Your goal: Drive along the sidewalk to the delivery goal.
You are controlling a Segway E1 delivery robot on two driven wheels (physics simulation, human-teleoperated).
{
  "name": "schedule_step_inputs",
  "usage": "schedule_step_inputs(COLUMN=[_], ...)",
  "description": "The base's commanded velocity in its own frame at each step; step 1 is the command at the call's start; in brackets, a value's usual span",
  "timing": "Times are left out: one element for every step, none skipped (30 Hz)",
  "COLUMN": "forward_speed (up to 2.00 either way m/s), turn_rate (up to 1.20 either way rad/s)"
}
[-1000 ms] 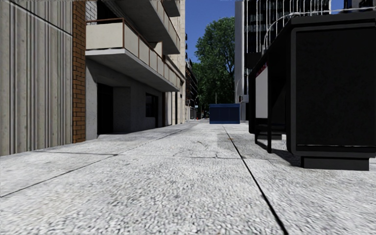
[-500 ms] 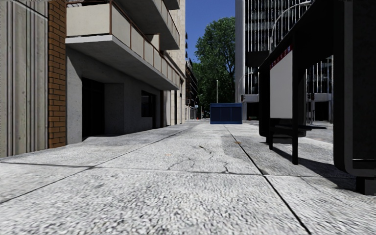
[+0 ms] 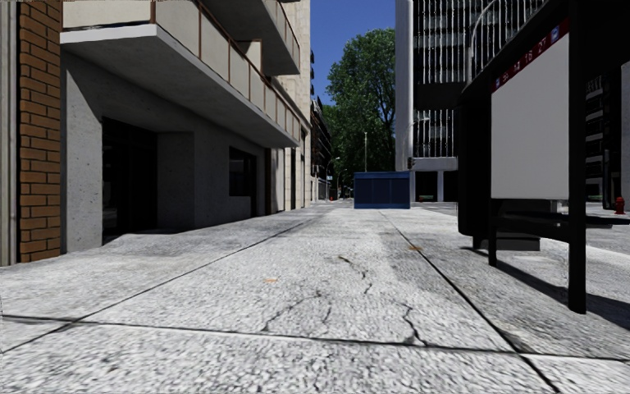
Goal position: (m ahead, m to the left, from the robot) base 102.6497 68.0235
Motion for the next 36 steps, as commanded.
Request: schedule_step_inputs(forward_speed=[2.0, 2.0, 2.0, 2.0, 2.0, 2.0, 2.0, 2.0, 2.0, 2.0, 2.0, 2.0, 2.0, 2.0, 2.0, 2.0, 2.0, 2.0, 2.0, 2.0, 2.0, 2.0, 2.0, 2.0, 2.0, 2.0, 2.0, 2.0, 2.0, 2.0, 2.0, 2.0, 2.0, 2.0, 2.0, 2.0], turn_rate=[0.0, 0.0, 0.0, 0.0, 0.0, 0.0, 0.0, 0.0, 0.0, 0.0, 0.0, 0.0, 0.0, 0.0, 0.0, 0.0, 0.0, 0.0, 0.0, 0.0, 0.0, 0.0, 0.0, 0.0, 0.0, 0.0, 0.0, 0.0, 0.0, 0.0, 0.0, 0.0, 0.0, 0.0, 0.0, 0.0])
